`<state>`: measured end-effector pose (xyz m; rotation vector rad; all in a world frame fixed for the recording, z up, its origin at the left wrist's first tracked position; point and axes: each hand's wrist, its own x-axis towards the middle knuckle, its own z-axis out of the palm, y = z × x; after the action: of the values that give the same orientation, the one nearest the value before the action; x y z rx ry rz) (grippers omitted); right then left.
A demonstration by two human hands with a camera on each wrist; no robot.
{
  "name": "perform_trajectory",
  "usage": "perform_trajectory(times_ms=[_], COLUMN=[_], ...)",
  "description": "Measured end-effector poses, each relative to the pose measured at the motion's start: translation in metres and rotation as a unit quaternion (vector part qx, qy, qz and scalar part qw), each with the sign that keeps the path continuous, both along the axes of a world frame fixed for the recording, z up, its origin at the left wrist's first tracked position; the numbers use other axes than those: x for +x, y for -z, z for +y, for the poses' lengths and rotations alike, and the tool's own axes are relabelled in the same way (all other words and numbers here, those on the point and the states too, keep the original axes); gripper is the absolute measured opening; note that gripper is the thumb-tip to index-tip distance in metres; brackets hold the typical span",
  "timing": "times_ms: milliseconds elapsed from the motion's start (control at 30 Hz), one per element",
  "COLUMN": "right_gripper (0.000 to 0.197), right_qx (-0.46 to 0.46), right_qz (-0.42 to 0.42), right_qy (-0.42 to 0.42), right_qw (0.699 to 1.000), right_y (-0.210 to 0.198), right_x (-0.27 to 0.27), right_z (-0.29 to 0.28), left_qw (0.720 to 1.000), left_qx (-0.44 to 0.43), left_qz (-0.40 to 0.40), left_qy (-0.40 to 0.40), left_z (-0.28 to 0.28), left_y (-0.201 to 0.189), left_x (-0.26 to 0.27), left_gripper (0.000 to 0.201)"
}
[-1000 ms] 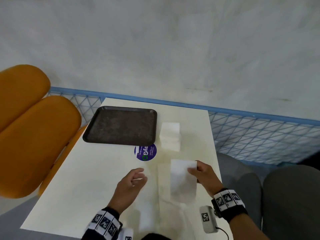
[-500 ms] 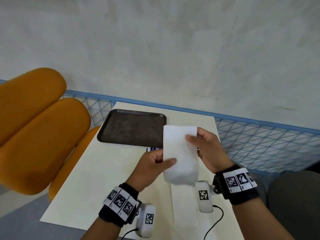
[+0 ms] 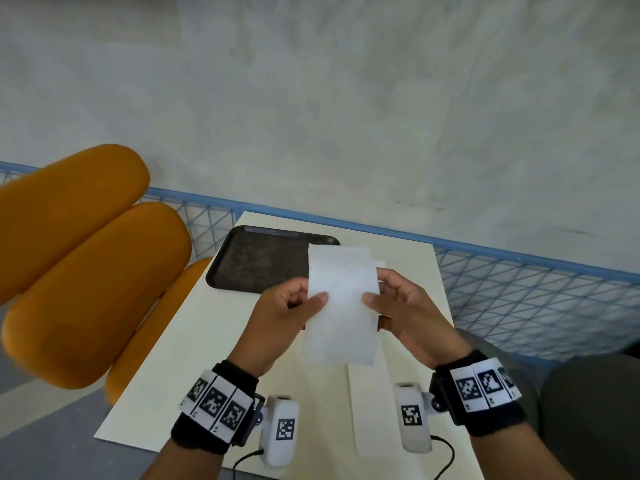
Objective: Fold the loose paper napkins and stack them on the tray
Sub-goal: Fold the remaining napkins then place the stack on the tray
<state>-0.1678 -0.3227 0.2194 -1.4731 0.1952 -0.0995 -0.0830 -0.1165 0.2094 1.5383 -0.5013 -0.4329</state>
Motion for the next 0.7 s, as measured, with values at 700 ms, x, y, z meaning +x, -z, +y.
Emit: perform_trajectory(times_ms=[700], right_gripper=[0.040], right_qx=[0.039], right_qz=[-0.059], right_qy=[0.011], right_qw=[0.997], right_y=[-0.021], right_x=[-0.014], right_z=[0.013], left_qw=[0.998], left_qx=[-0.024], left_qz=[0.029], left_qy=[0.055], left_z=[0.005], left_y=[-0.023], left_x=[-0.004], left_gripper=[0.026])
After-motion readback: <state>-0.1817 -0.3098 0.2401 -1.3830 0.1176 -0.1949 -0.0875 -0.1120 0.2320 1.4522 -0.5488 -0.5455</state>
